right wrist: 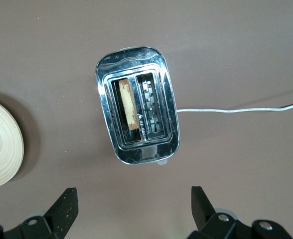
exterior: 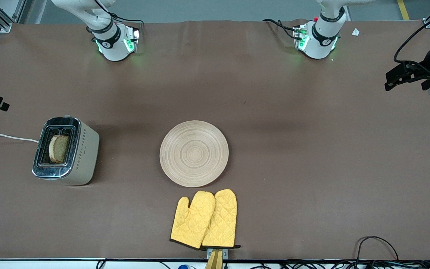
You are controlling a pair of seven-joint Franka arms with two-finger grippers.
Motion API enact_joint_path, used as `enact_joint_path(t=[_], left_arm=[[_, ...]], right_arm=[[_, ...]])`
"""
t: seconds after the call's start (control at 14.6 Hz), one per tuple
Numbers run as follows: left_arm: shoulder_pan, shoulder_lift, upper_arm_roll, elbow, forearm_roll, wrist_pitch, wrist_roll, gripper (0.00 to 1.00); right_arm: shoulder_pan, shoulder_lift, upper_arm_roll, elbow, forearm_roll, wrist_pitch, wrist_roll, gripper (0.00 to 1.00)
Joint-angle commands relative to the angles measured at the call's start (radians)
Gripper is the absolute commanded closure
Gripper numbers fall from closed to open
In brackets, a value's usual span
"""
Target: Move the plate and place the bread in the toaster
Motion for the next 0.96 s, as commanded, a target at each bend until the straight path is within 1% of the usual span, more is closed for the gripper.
enact_joint_path(t=[0.0,0.14,0.27,0.89], left_arm=[[-0.002,0.005,-0.004,0.016,0.013,-0.007,0.015,0.00],[-0.003,0.005,-0.004,0.016,0.015,-0.007,0.015,0.00],[-0.006,0.005,-0.004,0.017,0.012,-0.007,0.016,0.00],[-0.014,0.005,-0.024,0.016,-0.001,-0.008,0.021,0.00]], right_arm=[[0.024,-0.069,0.036,-0.067,-0.004,0.018,-0.009,0.00],[0.041,-0.077,0.053,-0.066,-0.072,0.014,-0.014,0.00],[0.041,-0.082,0.052,-0.067,-0.072,0.013,-0.043,0.00],[0.047,-0.082,0.055,-0.064,-0.078,0.014,-0.050,0.00]])
